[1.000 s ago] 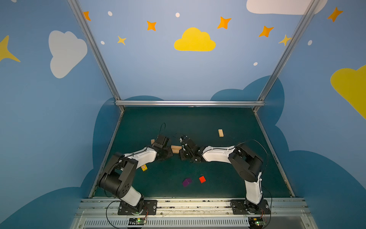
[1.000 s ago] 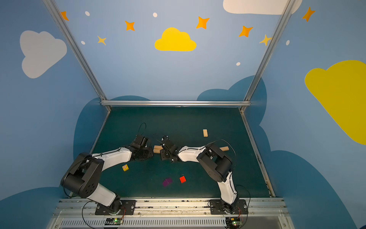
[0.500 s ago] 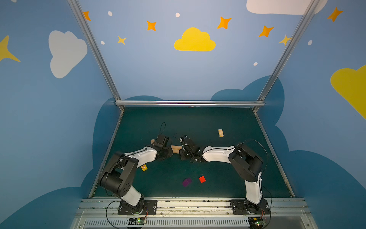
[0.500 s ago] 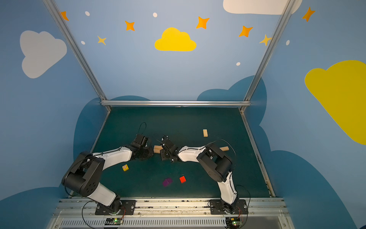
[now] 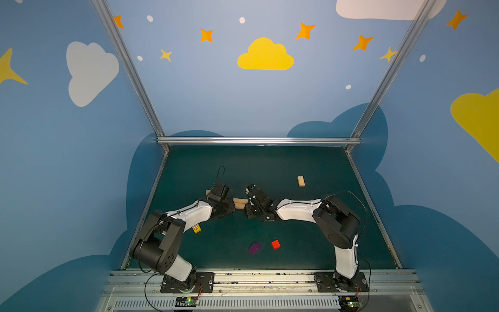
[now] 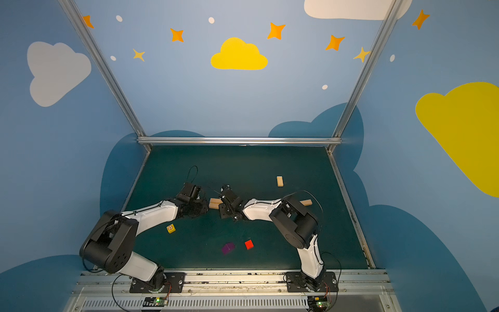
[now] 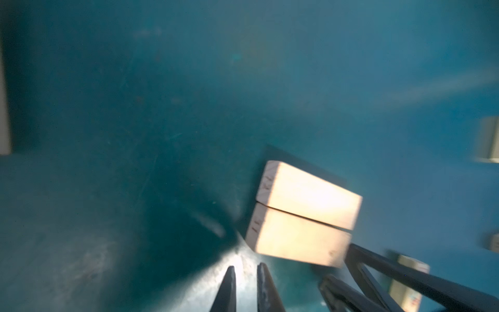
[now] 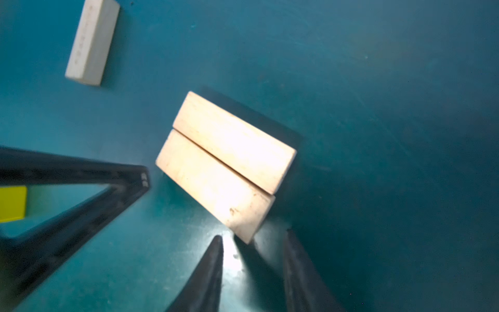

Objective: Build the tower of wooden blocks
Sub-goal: 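Lift both grippers up and away from blocks 72 and 31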

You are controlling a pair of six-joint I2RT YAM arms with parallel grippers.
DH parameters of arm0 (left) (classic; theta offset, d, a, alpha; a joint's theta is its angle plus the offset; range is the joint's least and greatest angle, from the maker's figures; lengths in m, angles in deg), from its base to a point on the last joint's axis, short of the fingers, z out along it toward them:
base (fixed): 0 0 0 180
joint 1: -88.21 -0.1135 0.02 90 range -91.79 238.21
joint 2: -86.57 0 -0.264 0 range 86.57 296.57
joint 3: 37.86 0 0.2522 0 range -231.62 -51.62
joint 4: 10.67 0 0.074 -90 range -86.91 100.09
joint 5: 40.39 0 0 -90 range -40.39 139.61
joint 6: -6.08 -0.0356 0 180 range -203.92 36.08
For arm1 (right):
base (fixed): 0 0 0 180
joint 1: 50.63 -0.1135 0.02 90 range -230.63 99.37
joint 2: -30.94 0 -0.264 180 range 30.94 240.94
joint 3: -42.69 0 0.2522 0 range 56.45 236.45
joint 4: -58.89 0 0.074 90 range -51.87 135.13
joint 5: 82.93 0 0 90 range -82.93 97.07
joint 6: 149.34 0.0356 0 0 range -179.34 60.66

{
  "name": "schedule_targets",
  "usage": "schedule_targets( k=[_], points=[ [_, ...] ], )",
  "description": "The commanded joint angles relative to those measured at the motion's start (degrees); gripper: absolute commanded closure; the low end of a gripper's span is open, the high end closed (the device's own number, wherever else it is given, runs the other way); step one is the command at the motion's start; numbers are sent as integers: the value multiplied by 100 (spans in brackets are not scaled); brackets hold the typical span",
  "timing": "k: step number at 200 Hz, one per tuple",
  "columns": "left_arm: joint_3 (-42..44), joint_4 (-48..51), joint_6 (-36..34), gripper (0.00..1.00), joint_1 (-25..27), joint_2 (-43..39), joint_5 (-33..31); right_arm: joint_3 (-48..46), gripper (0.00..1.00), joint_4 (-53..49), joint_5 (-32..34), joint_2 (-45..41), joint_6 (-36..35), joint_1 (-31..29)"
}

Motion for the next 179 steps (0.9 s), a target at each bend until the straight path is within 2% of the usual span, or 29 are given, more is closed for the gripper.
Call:
schedule_targets(
  k=[1,58,85,103,128,155,179],
  points=[
    [65,213,81,82,-25,-288,-117,-65,55,-273,136,-298,-116,-52],
    [-46,551,64,80,-31,-815,-277,-148,49,-300,245,-574,-159,-104],
    [-446,1076,-370,77,-34,-1109,-625,-103,46,-317,72,-713,-291,-118],
    [-1003,1563,-836,72,-76,-1252,-815,-92,46,-399,46,-911,-365,-134],
    [-1832,1949,-1499,60,-112,-1396,-1095,-146,45,-615,128,-1344,-465,-142],
    [-2522,1765,-2261,43,-113,-1448,-523,-260,44,-1018,344,-1965,-616,-132],
    [-2952,1642,-3051,42,66,-1461,56,-518,44,-1395,583,-2545,-763,-123]
  ],
)
